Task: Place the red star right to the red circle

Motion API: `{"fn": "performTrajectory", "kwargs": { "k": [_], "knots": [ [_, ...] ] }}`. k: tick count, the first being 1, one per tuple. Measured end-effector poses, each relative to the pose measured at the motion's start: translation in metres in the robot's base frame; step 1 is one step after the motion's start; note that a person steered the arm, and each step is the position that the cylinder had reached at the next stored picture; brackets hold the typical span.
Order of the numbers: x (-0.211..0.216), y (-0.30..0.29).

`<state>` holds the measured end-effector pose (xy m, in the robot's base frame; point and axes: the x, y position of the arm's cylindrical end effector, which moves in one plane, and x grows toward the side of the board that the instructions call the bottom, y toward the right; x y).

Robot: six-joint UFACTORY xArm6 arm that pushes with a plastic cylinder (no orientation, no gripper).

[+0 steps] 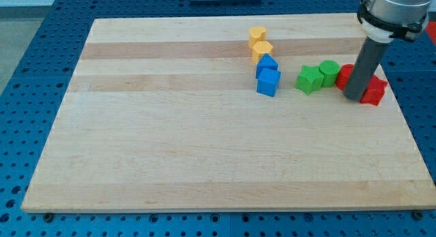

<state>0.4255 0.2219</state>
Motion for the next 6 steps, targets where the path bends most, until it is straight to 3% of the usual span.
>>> {"fn": "performTrajectory", "kwargs": {
  "k": [1,3,4,6],
  "knots": [
    [0.0,0.0],
    [0.067,0.003],
    [0.071,0.042],
    [0.04,0.048]
  ]
}}
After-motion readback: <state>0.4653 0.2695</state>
